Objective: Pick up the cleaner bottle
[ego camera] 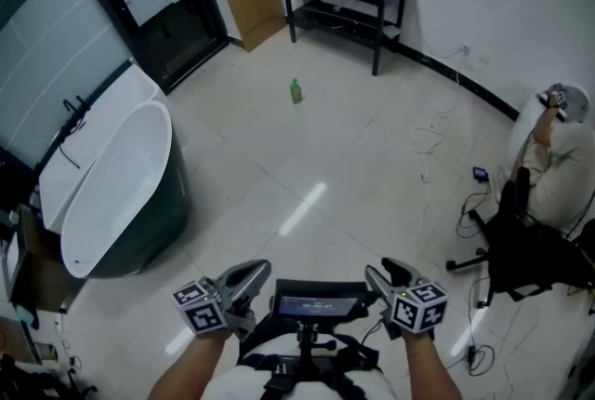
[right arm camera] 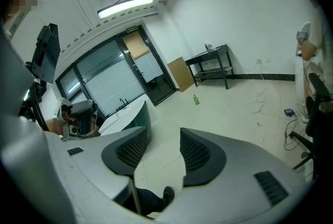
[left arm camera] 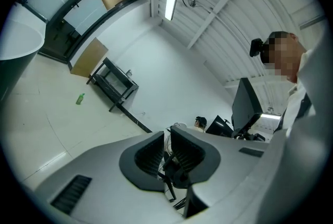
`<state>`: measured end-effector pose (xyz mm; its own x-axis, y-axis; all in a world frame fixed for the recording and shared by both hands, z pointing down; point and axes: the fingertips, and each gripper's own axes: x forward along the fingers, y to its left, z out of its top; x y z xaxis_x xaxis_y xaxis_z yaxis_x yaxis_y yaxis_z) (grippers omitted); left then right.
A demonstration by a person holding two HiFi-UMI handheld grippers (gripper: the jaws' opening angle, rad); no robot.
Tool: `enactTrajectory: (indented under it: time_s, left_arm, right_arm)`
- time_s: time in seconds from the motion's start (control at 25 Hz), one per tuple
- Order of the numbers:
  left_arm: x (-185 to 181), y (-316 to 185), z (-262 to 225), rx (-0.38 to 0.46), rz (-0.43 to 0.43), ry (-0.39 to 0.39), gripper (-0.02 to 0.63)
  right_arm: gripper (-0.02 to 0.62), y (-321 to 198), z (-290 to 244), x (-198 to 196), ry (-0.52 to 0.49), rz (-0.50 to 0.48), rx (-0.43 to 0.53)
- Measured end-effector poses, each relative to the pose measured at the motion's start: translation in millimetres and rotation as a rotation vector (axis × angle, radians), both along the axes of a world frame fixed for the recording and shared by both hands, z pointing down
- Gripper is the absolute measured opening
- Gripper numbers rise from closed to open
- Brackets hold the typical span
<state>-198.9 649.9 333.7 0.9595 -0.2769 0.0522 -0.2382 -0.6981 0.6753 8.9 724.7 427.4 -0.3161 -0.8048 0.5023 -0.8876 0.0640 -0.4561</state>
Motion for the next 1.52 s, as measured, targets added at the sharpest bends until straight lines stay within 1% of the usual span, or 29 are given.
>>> enactTrajectory:
  time_s: [0.16,0.28,0.56,0.76,0.88,1.12,1.32,1.52]
  left_arm:
    - [4,-6,3,-0.003,-0.008,0.006,0.032]
    - [5,-15,8,-0.013,-0.01,0.017,0.032]
    - [3,-51,18,-0.039,0.005,0.038,0.031]
    - [-4,-100,20,-0.045,0.013,0.042,0.031]
    - [-17,-134,20,-0.043,0.005,0.037,0.031]
    - [-37,-196,20,-0.054,0.025,0.057,0.031]
    - [-56,-230,18,-0.061,0.053,0.063,0.031]
    - [-65,-254,21,-0.062,0.074,0.073,0.031]
  right_arm:
    - [0.202,0,6,3,-0.002,-0.007,-0.016]
    - [0.202,-9,3,8,0.007,0.005,-0.014]
    - [0.202,-37,7,7,0.013,0.043,-0.034]
    - [0.204,-85,7,-1,0.016,0.048,-0.049]
    - [0.203,-122,1,-14,0.018,0.041,-0.049]
    - [0.203,-187,-9,-40,0.035,0.035,-0.049]
    - [0.203,-217,-16,-58,0.051,0.06,-0.056]
    - [0.203,-234,-21,-67,0.075,0.071,-0.069]
